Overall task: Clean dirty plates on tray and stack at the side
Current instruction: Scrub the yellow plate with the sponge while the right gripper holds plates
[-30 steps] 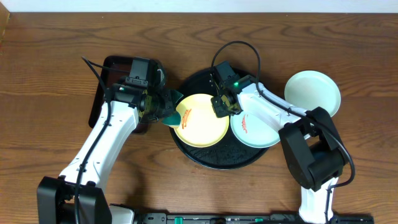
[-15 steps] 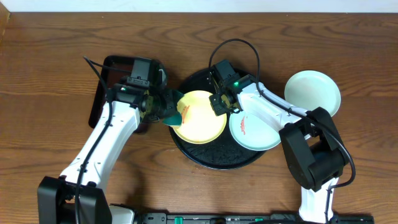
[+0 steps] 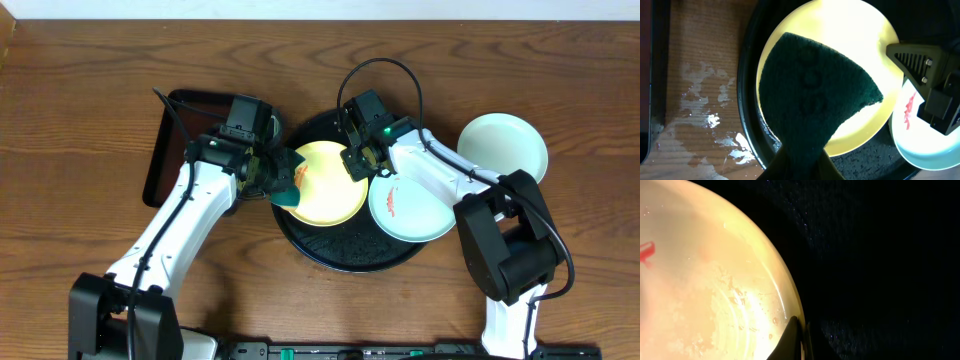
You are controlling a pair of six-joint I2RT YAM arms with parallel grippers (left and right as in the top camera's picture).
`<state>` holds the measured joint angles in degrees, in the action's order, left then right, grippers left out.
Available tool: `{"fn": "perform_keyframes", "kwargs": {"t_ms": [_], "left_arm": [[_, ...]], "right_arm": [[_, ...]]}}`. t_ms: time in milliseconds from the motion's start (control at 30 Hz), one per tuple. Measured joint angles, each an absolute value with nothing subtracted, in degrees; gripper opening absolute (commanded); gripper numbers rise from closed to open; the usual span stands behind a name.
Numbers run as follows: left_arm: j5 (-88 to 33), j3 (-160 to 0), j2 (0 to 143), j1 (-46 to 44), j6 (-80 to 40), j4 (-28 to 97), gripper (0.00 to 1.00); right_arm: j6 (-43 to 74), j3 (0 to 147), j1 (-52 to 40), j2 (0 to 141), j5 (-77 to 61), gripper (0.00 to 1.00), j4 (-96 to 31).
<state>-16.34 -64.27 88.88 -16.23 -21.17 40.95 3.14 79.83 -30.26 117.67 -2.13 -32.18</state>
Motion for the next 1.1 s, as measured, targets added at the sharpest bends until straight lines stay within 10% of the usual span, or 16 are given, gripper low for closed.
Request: {"fn": "perform_keyframes", "kwargs": {"t_ms": [1100], "left_arm": [[-14.7, -59.5, 94.4, -22.1, -30.6, 29.3, 0.07]], "right_arm": [[6.3, 79.8, -30.3, 117.7, -2.1, 0.01, -29.6]]}}
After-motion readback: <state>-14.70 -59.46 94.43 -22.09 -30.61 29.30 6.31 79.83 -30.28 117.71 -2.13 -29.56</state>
